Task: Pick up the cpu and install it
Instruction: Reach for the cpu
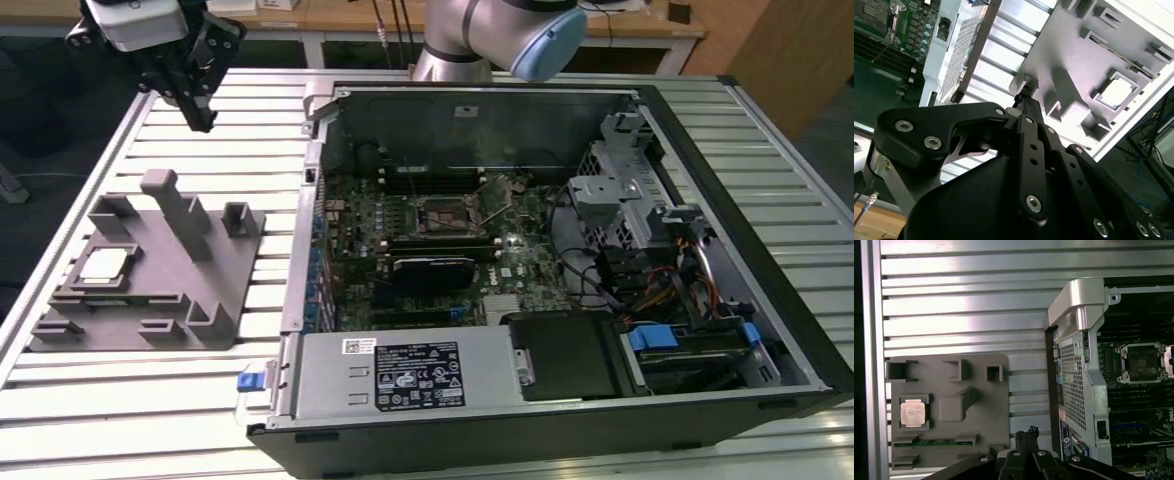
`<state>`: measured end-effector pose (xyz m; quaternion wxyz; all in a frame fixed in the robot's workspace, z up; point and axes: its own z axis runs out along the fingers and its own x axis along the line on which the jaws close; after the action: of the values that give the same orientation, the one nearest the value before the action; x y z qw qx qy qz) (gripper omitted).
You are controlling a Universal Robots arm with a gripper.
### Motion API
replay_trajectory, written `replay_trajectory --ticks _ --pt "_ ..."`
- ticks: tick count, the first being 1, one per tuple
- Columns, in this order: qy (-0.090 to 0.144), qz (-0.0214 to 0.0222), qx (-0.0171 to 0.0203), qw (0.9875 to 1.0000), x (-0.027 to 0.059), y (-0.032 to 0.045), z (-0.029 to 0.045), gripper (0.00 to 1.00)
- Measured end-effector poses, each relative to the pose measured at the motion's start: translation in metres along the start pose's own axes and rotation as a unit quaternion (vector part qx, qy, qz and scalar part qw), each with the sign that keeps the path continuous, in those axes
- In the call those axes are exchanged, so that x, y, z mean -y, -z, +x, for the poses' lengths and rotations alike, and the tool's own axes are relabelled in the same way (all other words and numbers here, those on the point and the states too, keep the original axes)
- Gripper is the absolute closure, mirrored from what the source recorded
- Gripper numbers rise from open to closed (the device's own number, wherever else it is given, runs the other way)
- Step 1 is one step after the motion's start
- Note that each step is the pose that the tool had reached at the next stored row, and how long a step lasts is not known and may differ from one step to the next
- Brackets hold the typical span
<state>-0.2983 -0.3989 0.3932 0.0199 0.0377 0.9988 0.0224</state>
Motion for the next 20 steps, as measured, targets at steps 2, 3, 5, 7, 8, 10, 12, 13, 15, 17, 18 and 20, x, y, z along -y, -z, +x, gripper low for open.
replay_trajectory --ticks 2,3,5,7,8,10,12,13,15,17,18,20 --pt "0.0 0.0 -0.0001 1.0 0.0002 -0.0002 0.0027 0.89" --pt "0.0 0.0 0.0 1.0 0.0004 -0.0005 0.0045 0.89" --pt "0.0 0.0 0.0 1.0 0.0007 -0.0011 0.0085 0.89" --pt "0.0 0.0 0.0 1.0 0.001 -0.0016 0.0124 0.89" --pt "0.0 0.0 0.0 1.0 0.0012 -0.0018 0.0142 0.89" --pt "0.0 0.0 0.0 1.0 0.0015 -0.0023 0.0178 0.89" --pt "0.0 0.0 0.0 1.0 0.0017 -0.0025 0.0214 0.89" --pt "0.0 0.0 0.0 1.0 0.0019 -0.0027 0.0229 0.89" --pt "0.0 0.0 0.0 1.0 0.0021 -0.0029 0.0259 0.89" --pt "0.0 0.0 0.0 1.0 0.0023 -0.0032 0.0289 0.89" --pt "0.0 0.0 0.0 1.0 0.0025 -0.0033 0.0303 0.89" --pt "0.0 0.0 0.0 1.0 0.0027 -0.0036 0.0333 0.89"
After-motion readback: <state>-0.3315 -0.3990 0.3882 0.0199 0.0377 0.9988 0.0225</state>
